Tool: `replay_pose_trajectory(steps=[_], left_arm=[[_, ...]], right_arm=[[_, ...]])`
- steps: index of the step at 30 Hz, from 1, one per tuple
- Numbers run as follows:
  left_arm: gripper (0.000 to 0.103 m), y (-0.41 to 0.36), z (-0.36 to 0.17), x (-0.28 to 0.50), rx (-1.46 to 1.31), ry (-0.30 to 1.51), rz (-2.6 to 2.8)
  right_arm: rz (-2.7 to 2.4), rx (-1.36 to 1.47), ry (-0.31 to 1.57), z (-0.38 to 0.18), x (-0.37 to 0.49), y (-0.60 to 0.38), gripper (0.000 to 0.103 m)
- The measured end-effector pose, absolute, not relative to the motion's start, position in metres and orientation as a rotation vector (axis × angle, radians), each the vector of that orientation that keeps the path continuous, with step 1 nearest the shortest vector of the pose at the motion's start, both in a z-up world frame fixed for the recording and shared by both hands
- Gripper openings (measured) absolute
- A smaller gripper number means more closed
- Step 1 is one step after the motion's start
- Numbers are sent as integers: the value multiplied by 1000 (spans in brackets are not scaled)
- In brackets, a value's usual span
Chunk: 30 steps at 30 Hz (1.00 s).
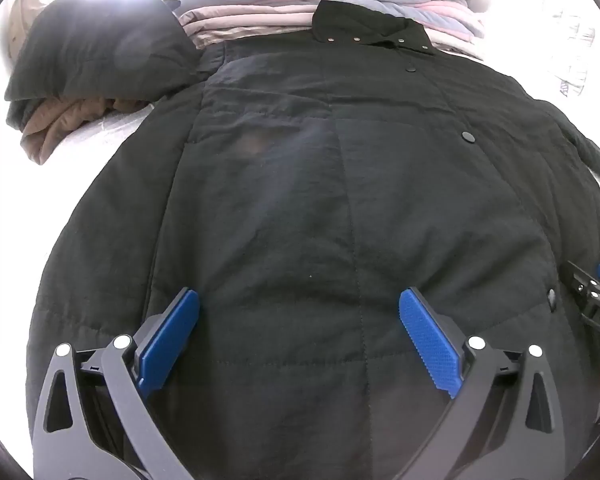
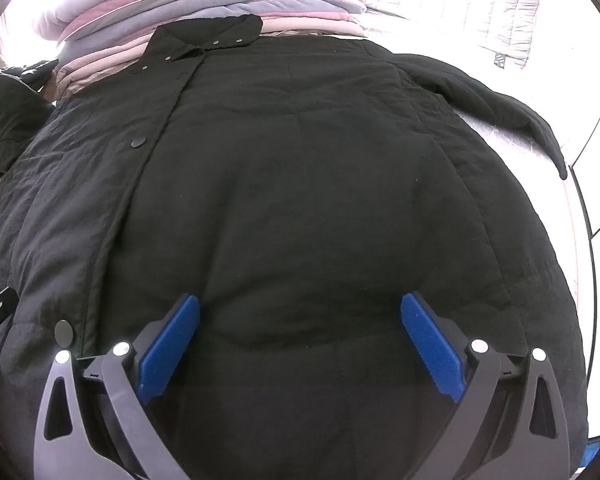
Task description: Fold large clothes
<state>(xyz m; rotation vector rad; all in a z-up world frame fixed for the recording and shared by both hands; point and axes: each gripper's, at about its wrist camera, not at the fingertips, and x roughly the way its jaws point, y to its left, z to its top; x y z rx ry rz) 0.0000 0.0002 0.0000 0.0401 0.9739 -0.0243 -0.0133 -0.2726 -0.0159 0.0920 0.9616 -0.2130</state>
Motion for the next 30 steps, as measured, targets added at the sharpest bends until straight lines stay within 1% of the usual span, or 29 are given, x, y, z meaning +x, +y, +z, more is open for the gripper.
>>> replay_pose_trajectory(steps=[12, 17, 20, 25, 28, 30], left_arm=[[96, 1, 1, 0, 49, 970, -17], [96, -1, 14, -9, 49, 941, -28], [96, -5, 39, -17, 52, 896, -54], [96, -15, 76, -30, 111, 834, -99], [96, -18, 86, -34, 136, 797, -113], [96, -15, 83, -34, 112, 796, -111]], right_arm=[[-212, 93, 961, -16, -13, -273, 97], [-194, 114, 965, -13, -14, -275, 96], [-173, 152, 910, 0, -19, -280, 96], [-213, 134, 719, 37, -39, -279, 96], [-221, 85, 686, 45, -40, -270, 96], [-212, 67, 681, 45, -39, -265, 96]])
